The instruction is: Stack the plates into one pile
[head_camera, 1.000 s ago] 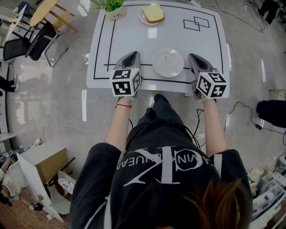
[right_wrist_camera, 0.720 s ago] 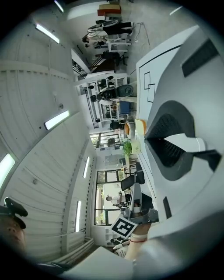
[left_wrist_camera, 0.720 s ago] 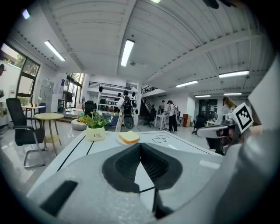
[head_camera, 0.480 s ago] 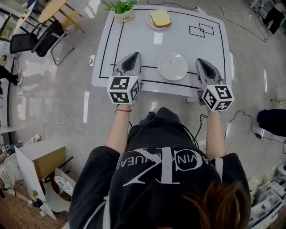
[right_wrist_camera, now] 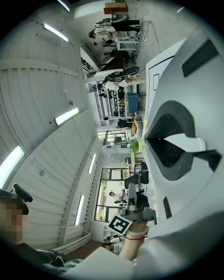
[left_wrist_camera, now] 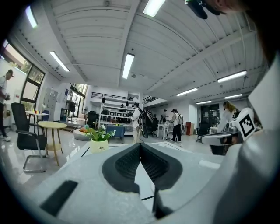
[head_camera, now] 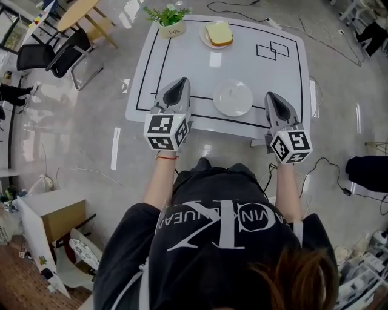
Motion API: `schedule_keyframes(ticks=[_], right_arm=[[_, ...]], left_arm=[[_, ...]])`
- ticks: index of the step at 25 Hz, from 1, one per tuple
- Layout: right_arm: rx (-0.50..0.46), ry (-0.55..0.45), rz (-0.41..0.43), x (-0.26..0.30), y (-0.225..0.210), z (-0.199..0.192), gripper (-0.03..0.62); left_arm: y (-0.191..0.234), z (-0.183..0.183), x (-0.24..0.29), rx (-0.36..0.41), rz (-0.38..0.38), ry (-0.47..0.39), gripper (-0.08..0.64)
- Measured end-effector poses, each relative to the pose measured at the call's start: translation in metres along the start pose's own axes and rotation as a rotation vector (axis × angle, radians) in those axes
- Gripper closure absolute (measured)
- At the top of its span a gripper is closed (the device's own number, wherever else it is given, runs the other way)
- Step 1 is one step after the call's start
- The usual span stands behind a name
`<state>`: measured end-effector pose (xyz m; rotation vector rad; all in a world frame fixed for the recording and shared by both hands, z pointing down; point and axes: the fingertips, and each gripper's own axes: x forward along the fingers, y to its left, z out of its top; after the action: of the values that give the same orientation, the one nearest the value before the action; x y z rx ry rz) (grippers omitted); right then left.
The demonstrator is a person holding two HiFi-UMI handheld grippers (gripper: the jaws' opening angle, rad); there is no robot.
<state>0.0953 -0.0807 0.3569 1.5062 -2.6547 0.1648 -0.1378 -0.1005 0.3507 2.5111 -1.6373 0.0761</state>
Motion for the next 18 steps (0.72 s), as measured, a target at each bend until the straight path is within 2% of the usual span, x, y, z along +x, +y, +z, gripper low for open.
schedule_keyframes(ticks=[4,18], right_arm=[[-0.004,0.005,0.023,0.001,0.007,0.001,0.591],[0.021,-0.004,0.036,0.005,0.02,-0.007,0.592]], left_arm=[[0.0,-0.001,-0.001,-0.031,0.002,0.004,0.552],[0.004,-0.007,-0.01,0.001,0.011,-0.008,0.551]])
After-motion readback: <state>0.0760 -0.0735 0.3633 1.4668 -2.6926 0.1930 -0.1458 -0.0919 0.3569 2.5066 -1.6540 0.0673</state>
